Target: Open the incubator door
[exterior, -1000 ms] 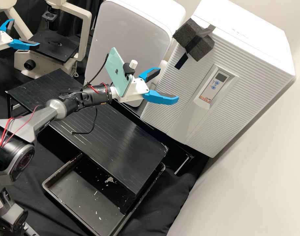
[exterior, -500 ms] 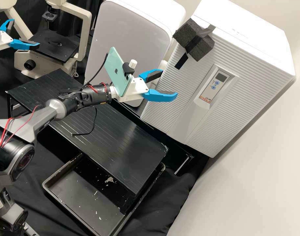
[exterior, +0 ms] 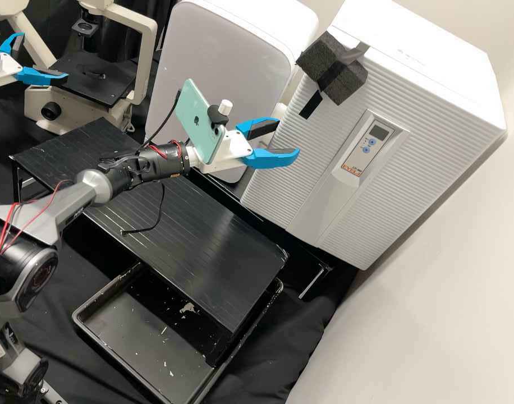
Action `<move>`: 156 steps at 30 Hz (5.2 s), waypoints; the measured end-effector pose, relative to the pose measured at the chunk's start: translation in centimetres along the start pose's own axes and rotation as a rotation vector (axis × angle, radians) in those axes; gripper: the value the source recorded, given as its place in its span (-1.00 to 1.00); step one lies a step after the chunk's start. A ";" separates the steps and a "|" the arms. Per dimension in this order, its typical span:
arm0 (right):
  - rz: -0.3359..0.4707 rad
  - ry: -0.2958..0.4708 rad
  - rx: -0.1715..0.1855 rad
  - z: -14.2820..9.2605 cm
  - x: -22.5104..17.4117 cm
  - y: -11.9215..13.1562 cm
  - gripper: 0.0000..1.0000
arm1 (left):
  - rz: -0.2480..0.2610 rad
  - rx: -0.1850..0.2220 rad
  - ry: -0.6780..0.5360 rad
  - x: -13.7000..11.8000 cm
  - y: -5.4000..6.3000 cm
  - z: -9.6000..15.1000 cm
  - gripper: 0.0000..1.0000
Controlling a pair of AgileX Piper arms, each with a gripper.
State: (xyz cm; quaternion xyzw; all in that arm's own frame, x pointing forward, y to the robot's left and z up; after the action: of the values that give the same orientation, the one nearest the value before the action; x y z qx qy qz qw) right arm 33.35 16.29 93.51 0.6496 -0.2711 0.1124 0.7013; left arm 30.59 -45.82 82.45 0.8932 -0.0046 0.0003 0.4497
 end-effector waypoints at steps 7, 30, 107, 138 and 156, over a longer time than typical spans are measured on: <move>-0.015 0.004 -0.004 0.0 0.0 -0.2 -1.00 | 0.000 0.000 0.000 0.0 0.0 0.0 1.00; -0.049 0.025 -0.014 0.0 -0.3 -0.3 -1.00 | 0.000 0.000 0.000 0.0 0.0 0.0 1.00; 0.001 0.017 -0.060 -0.4 0.3 -1.9 -1.00 | 0.000 0.000 0.000 0.0 0.0 0.0 1.00; -0.012 0.036 -0.056 -0.1 0.5 -1.6 -1.00 | 0.000 0.000 0.000 0.0 0.0 0.0 1.00; -0.019 0.049 -0.063 0.8 0.0 -0.3 -1.00 | 0.000 0.000 0.000 0.0 0.0 0.0 1.00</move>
State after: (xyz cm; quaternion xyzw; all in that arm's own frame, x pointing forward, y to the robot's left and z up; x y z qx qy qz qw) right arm 33.30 15.43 93.29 0.6270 -0.2510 0.1129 0.7288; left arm 30.59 -45.82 82.45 0.8932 -0.0046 0.0003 0.4497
